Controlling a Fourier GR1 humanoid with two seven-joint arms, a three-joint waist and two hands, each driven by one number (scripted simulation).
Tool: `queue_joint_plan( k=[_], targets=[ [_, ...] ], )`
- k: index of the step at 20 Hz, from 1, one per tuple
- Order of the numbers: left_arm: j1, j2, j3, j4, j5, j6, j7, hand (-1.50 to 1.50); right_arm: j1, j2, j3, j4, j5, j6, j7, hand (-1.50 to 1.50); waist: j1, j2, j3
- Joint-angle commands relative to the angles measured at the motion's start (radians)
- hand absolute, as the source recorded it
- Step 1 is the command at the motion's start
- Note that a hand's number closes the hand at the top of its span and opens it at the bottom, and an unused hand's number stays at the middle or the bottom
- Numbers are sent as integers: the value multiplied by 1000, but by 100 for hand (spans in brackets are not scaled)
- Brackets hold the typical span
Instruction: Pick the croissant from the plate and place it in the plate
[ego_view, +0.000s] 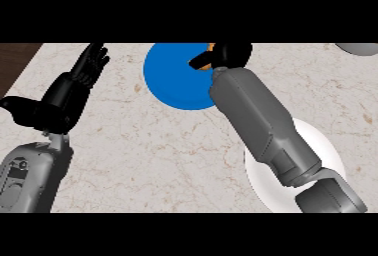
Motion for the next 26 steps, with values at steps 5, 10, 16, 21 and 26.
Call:
queue_joint_plan(
  k=[5, 10, 16, 21, 26],
  targets=[
    [-3, -15, -8, 16, -2, -2, -3, 0, -26, 3, -45, -4, -72, -334, -117, -150, 0, -1, 0],
    [-7, -12, 4, 28, -21, 15, -8, 0, -24, 3, -69, -15, -182, -415, -191, -150, -31, -15, 0],
    [64, 26, 74, 36, 3, 1, -46, 0, 76, 3, -37, -99, -291, -479, -280, -150, -97, -39, 0],
    [86, 31, 93, 27, -7, 7, -30, 0, 226, 3, 57, -283, -341, -493, -329, -150, -141, -51, 0],
    [134, 55, 129, 21, 7, -32, -48, 0, 448, 3, 116, -462, -284, -464, -359, -150, -155, -52, -1]
  ],
)
